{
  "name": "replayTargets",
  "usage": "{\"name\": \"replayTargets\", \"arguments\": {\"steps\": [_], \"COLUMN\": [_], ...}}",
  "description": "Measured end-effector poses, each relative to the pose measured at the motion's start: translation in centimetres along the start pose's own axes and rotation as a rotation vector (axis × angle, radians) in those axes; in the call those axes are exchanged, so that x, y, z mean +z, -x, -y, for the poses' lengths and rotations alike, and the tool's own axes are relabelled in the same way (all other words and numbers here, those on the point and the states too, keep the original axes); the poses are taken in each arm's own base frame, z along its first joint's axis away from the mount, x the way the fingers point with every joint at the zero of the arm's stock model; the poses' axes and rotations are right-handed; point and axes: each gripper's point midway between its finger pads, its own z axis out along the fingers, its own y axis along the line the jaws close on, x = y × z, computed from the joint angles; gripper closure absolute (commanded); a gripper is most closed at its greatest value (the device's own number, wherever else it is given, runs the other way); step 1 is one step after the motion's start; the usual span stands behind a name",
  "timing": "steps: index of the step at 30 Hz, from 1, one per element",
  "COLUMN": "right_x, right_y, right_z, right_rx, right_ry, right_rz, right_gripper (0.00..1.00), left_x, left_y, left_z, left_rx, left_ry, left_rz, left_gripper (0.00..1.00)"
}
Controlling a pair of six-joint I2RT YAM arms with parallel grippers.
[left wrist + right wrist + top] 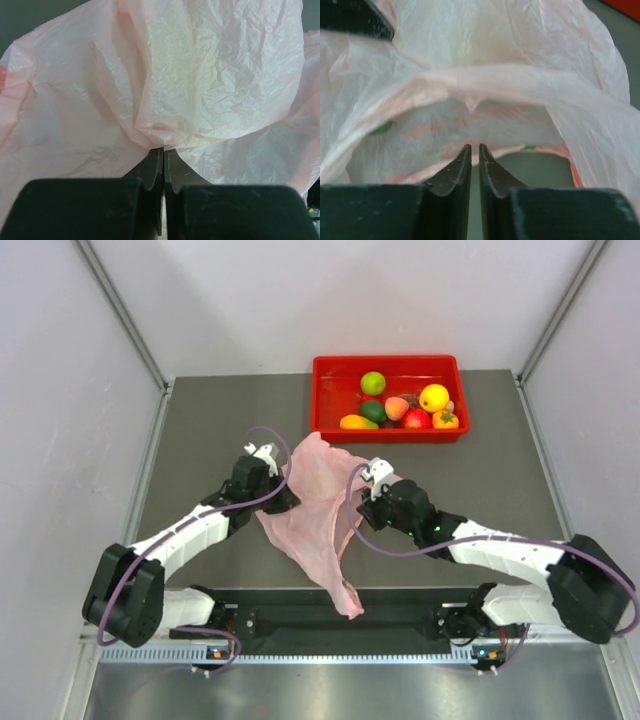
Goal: Untie the knot of the plastic bag and take out the fruit
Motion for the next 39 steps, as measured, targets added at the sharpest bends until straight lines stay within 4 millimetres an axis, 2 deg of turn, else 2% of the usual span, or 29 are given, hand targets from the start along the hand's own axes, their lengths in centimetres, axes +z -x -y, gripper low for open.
{"name": "replayTargets", "arguments": {"steps": [3, 4, 10, 13, 18, 20, 23, 27, 29, 33, 36, 39], "right_x": [-1.6, -2.0, -3.0, -3.0, -2.2, -1.7, -0.9, -0.2, -0.1, 0.1, 0.1, 0.3], "right_y": [-0.4, -0.6, -1.0, -1.7, -2.9, -3.4, -4.1, -5.0, -4.9, -4.3, -3.9, -3.4], "right_z": [0.1, 0.1, -0.2, -0.2, -0.3, -0.3, -0.3, -0.2, -0.2, -0.2, -0.2, -0.3], "right_rx": [0.000, 0.001, 0.032, 0.044, 0.059, 0.066, 0.074, 0.087, 0.092, 0.105, 0.108, 0.115], "right_ry": [0.000, 0.002, 0.020, 0.017, 0.017, 0.017, 0.016, 0.006, 0.002, 0.000, -0.005, -0.005], "right_rz": [-0.008, -0.014, -0.032, -0.049, -0.086, -0.100, -0.117, -0.143, -0.137, -0.114, -0.104, -0.090], "right_gripper": [0.72, 0.61, 0.35, 0.26, 0.20, 0.19, 0.17, 0.13, 0.11, 0.06, 0.02, 0.01], "left_x": [0.0, 0.0, -0.5, -1.7, -6.4, -8.4, -10.8, -12.2, -12.3, -11.9, -10.9, -9.0], "left_y": [0.1, 0.1, 0.5, 2.3, 7.7, 9.1, 9.7, 8.3, 7.5, 6.6, 5.4, 3.0], "left_z": [-0.1, -0.1, 0.8, 2.9, 9.5, 12.0, 15.4, 18.0, 18.3, 17.3, 15.4, 12.3], "left_rx": [-0.001, -0.002, -0.003, 0.004, 0.060, 0.089, 0.131, 0.168, 0.179, 0.198, 0.202, 0.192], "left_ry": [0.006, 0.006, -0.012, -0.064, -0.220, -0.281, -0.371, -0.440, -0.449, -0.414, -0.363, -0.282], "left_rz": [0.004, 0.003, -0.015, 0.009, 0.139, 0.179, 0.200, 0.157, 0.133, 0.111, 0.107, 0.065], "left_gripper": [1.00, 1.00, 1.00, 1.00, 1.00, 1.00, 1.00, 1.00, 1.00, 1.00, 1.00, 1.00]}}
